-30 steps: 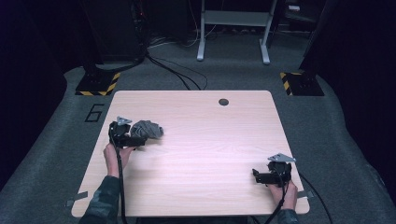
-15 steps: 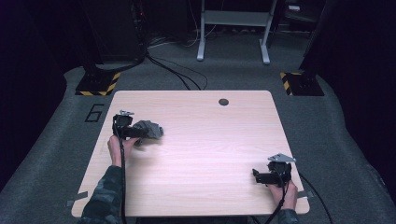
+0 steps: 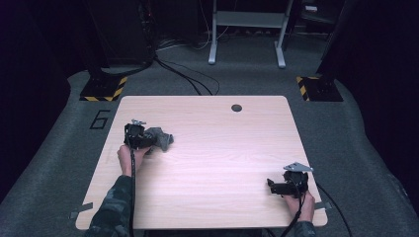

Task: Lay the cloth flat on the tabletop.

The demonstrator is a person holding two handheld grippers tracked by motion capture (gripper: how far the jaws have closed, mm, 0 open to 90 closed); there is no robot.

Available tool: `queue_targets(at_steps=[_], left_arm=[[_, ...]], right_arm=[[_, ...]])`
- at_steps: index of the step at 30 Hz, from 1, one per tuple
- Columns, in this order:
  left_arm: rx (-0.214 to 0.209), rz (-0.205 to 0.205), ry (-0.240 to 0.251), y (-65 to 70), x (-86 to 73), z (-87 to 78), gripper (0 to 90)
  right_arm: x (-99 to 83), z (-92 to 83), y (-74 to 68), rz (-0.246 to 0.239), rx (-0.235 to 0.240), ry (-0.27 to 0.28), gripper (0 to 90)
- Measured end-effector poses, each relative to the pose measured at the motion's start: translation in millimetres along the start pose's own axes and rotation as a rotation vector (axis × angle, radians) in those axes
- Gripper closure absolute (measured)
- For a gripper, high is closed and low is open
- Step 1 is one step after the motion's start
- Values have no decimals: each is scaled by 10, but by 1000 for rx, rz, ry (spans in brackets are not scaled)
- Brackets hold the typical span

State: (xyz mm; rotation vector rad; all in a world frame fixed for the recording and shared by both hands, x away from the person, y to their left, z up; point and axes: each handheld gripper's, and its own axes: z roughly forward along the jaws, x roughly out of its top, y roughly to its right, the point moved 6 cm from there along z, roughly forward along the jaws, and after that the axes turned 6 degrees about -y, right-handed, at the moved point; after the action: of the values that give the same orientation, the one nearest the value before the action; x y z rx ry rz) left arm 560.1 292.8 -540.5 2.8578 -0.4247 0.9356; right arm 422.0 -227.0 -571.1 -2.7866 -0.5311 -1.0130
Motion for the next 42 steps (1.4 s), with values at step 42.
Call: queue_targets(at_steps=[42], left_arm=[[-65, 70, 247, 400, 94, -744, 686]], right_arm=[[2, -2, 3, 0, 2, 7, 31]])
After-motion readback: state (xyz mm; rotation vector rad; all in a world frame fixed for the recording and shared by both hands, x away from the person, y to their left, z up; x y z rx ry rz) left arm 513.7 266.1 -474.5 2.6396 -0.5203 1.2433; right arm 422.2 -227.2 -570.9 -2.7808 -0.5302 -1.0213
